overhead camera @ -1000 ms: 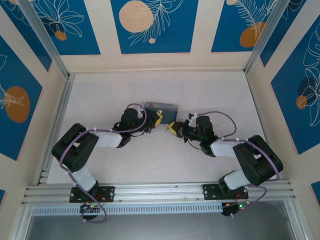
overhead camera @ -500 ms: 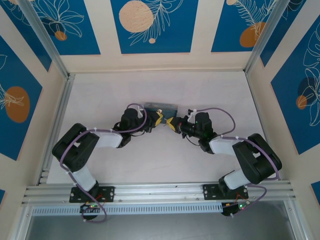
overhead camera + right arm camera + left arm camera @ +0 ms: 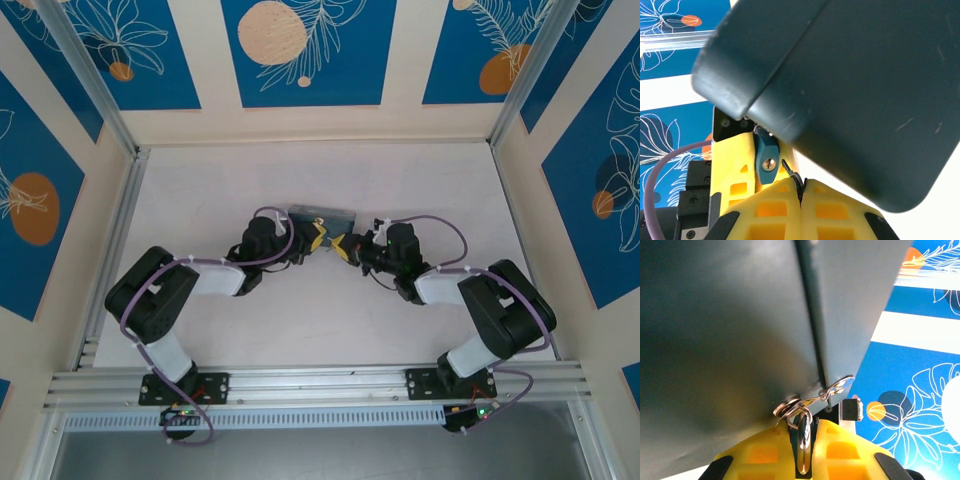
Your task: Unlock a padlock with a key
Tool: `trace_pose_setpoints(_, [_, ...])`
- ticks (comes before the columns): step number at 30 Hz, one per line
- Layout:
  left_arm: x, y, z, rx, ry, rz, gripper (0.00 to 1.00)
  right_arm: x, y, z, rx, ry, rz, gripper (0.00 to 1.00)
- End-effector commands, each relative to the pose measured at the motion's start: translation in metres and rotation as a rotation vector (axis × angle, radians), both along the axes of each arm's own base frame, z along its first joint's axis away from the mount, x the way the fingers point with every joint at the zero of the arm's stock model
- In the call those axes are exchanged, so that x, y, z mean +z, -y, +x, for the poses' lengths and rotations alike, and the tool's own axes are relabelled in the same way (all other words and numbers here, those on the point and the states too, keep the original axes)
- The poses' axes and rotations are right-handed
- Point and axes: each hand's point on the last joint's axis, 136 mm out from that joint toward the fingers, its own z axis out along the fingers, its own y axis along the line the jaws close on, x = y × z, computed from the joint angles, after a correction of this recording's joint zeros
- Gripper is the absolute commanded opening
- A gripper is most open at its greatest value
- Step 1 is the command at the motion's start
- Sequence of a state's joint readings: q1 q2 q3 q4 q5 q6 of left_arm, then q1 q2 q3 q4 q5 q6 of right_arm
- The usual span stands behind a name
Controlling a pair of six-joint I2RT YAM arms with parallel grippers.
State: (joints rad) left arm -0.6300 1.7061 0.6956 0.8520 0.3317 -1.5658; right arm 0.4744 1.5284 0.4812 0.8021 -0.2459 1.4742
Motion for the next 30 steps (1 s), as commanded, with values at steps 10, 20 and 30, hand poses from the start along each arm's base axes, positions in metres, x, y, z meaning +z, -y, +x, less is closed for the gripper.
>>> trace_pose_setpoints(10, [0.009, 0.004, 0.001, -0.002, 0.043, -0.033, 0.0, 0.013, -0.002, 0.009, -0.014, 0.036, 0.023, 0.0])
trace_pose_setpoints(20, [0.005, 0.004, 0.001, 0.0, 0.037, -0.029, 0.0, 0.008, 0.008, 0.001, -0.024, 0.025, -0.021, 0.0])
trace_pose_setpoints(30, [0.006, 0.005, 0.001, -0.002, 0.038, -0.03, 0.0, 0.012, 0.004, 0.007, -0.017, 0.032, -0.022, 0.0])
